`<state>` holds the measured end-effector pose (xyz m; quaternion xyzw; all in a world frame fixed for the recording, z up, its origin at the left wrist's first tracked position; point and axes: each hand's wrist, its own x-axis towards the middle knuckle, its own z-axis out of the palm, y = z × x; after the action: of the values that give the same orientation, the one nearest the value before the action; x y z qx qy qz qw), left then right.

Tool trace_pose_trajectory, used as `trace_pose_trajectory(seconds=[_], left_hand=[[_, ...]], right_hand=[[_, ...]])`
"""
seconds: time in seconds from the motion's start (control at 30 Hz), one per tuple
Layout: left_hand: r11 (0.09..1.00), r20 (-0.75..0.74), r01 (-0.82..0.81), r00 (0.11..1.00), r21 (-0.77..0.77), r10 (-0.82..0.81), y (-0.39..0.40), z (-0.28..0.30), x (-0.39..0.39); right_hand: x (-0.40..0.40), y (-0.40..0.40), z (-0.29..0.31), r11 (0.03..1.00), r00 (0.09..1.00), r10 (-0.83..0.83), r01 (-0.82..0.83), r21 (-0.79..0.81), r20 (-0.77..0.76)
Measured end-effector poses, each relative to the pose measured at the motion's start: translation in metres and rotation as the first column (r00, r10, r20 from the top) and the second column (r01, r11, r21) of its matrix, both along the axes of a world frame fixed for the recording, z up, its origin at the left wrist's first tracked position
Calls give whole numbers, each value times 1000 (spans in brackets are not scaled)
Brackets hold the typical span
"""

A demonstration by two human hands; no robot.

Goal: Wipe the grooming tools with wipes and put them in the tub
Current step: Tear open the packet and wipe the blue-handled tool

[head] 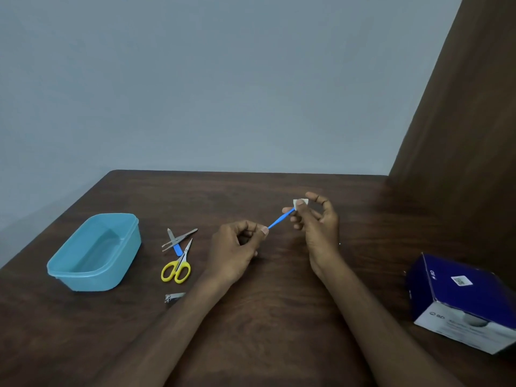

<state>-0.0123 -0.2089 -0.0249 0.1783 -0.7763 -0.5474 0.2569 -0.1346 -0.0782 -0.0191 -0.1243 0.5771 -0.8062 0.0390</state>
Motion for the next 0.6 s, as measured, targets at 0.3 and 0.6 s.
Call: trace_pose_trajectory(seconds=[0.3, 0.6], left_hand=[[1000, -27, -9, 1000, 23, 10, -2, 3, 6], [1000, -37, -4, 999, 12, 4, -5, 2, 5]], right_hand=[[7, 0, -1, 994, 993, 103, -100, 54, -52], [8, 6, 5, 996, 996, 91, -90, 18, -15]])
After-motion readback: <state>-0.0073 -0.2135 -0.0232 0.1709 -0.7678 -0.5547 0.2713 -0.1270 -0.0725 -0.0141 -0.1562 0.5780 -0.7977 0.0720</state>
